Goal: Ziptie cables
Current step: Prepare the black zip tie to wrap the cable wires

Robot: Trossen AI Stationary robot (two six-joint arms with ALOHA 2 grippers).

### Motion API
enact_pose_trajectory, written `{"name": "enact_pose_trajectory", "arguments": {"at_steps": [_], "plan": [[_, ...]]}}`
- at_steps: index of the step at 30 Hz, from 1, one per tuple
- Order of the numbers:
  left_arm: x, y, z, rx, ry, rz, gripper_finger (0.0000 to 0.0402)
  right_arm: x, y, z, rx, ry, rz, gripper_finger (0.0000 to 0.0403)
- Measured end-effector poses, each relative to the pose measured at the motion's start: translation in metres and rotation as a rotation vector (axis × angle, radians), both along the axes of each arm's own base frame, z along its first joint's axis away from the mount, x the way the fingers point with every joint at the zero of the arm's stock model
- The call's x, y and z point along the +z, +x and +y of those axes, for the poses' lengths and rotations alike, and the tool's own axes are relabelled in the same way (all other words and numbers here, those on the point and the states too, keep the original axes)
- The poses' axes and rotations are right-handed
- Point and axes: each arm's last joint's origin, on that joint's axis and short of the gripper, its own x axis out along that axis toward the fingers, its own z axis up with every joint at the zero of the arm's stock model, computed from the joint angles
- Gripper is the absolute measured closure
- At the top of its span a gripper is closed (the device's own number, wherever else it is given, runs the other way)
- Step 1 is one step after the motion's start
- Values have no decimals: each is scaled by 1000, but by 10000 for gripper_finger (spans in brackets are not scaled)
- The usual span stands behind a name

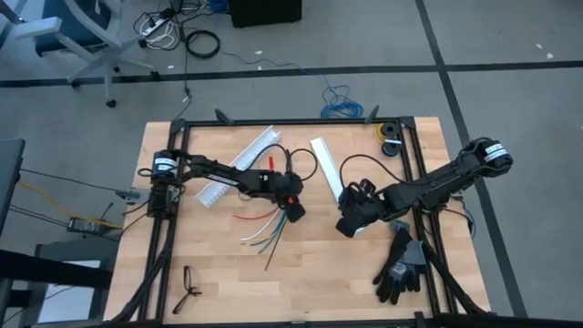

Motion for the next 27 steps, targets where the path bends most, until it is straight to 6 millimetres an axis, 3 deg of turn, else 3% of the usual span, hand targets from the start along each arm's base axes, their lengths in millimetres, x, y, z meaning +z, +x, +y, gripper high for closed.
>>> {"name": "enact_pose_trajectory", "arguments": {"at_steps": [27], "plan": [[3, 3, 2, 51, 21, -49, 319, 1, 1, 2, 2, -34, -26, 302]]}}
